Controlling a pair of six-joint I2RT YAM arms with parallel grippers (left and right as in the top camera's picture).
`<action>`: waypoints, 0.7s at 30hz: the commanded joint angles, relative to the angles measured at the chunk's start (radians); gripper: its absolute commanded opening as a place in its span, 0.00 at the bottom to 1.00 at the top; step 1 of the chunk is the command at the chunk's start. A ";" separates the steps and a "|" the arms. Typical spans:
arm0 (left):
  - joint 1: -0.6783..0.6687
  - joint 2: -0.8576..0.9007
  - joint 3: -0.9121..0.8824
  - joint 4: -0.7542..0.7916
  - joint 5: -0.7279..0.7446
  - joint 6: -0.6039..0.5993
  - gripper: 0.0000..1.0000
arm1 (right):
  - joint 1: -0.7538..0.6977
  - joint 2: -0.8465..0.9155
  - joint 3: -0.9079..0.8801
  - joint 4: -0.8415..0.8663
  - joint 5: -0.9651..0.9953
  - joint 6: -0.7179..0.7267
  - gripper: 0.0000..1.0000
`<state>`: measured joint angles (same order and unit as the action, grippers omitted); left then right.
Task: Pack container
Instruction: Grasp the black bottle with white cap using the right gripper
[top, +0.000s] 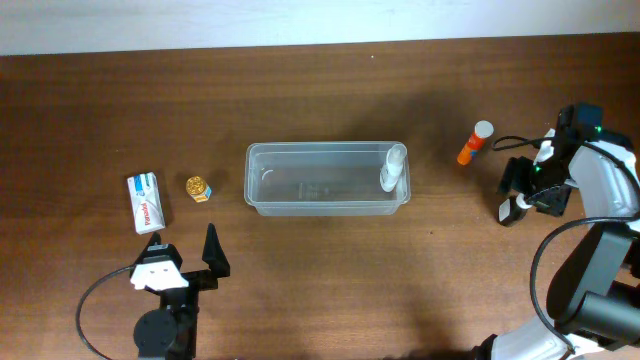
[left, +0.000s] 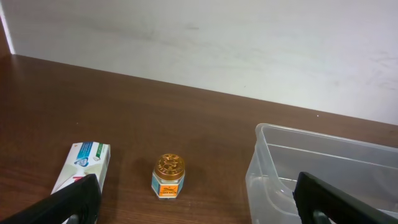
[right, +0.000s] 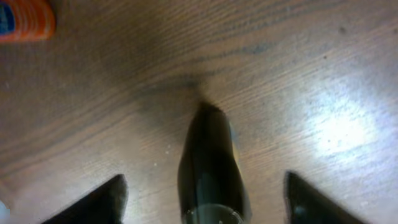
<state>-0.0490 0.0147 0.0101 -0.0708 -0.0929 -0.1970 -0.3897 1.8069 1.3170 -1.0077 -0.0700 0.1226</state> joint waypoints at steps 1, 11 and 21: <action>0.006 -0.009 -0.001 -0.005 0.007 0.019 0.99 | -0.004 0.007 -0.003 0.002 0.002 -0.011 0.55; 0.006 -0.009 -0.001 -0.005 0.007 0.019 0.99 | -0.004 0.007 -0.003 -0.024 -0.025 -0.010 0.25; 0.006 -0.009 -0.001 -0.005 0.007 0.019 0.99 | -0.004 0.006 0.023 -0.100 -0.058 -0.003 0.22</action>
<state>-0.0490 0.0147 0.0101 -0.0708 -0.0929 -0.1974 -0.3897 1.8069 1.3174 -1.0901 -0.1078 0.1089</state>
